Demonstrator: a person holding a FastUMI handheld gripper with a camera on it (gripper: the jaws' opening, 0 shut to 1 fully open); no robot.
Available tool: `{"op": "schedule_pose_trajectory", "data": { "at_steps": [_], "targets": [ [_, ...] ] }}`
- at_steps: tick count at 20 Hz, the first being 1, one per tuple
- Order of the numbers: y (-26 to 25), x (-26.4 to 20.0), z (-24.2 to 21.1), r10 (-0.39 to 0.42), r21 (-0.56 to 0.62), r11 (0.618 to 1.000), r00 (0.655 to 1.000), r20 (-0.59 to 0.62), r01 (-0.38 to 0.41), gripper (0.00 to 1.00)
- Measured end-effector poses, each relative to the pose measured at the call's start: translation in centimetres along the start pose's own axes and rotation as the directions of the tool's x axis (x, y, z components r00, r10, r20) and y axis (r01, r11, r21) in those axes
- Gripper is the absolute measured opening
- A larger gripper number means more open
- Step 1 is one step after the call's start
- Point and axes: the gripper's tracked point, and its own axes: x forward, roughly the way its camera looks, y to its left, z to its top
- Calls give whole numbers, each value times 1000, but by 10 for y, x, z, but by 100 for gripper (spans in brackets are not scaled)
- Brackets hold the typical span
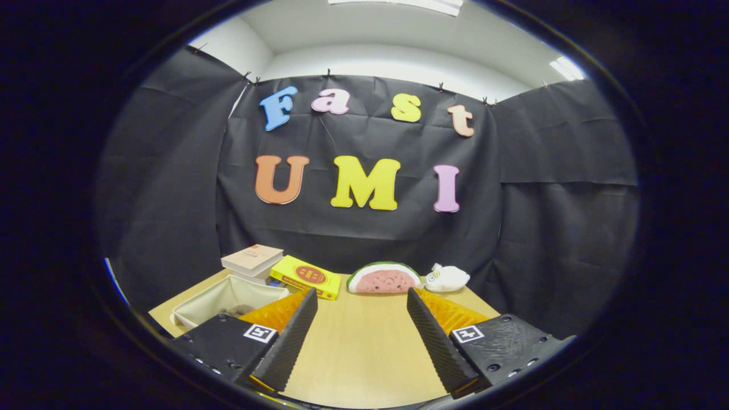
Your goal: Open the storage box then place both shoes into the box .Put the left shoe in first, then the right shoe, with the right side of both shoes facing outward in a uniform manner.
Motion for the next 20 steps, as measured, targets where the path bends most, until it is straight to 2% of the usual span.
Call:
{"op": "schedule_pose_trajectory", "data": {
  "at_steps": [10,20],
  "targets": [
    [-17,10,-26,5,39,999,997,-74,-2,96],
    [-22,7,-25,0,46,999,999,-52,3,96]
  ]
}}
